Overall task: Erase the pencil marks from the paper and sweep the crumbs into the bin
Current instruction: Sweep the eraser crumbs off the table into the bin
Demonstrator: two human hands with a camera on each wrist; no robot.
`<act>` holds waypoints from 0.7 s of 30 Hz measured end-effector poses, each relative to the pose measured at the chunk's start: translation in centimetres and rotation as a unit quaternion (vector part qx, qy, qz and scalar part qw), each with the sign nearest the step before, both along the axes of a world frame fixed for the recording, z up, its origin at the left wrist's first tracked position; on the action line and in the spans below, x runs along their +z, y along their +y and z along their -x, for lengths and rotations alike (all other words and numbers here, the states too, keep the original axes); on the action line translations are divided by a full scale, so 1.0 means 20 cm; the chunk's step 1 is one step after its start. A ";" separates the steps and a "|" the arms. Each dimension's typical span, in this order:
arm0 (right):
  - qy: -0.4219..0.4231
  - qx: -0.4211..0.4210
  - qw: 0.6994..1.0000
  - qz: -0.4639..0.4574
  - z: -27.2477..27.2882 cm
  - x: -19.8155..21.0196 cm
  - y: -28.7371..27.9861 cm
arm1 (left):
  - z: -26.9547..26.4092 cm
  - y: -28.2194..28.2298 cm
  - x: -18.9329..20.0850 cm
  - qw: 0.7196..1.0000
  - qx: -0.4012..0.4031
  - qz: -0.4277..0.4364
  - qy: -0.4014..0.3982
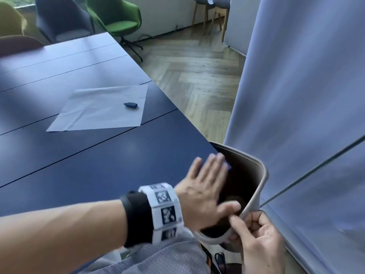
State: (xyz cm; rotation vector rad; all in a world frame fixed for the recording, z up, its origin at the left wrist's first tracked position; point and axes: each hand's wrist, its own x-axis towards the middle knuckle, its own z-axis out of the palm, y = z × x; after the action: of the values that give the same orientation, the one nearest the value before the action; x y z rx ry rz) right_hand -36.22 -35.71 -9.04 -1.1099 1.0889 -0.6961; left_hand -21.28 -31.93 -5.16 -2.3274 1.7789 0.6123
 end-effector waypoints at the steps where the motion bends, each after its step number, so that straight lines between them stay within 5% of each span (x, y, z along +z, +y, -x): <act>1: -0.001 0.001 1.000 -0.001 0.00 0.00 -0.01 | 0.04 0.00 0.01 0.999 -0.023 -0.012 0.027; 4: -0.012 -0.003 1.000 -0.018 0.02 -0.03 -0.04 | -0.03 0.00 0.11 0.996 0.038 -0.022 0.083; 10: -0.007 0.003 0.998 -0.068 0.02 -0.16 -0.22 | -0.51 0.13 0.32 0.972 0.163 -0.169 -0.018; 17: 0.244 0.003 0.969 -0.041 -0.11 -0.61 -0.55 | -0.68 0.06 0.29 0.965 0.161 -0.200 -0.046; 21: 0.269 -0.034 0.958 -0.091 -0.20 -0.91 -0.72 | -0.71 0.01 0.24 0.965 0.179 -0.189 -0.030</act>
State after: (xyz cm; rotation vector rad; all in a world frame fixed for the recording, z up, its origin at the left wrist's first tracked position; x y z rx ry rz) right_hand -32.22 -50.14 -27.33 -1.1342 1.6260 -0.3351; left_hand -7.01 -31.75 -0.31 -2.3679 1.0981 0.8363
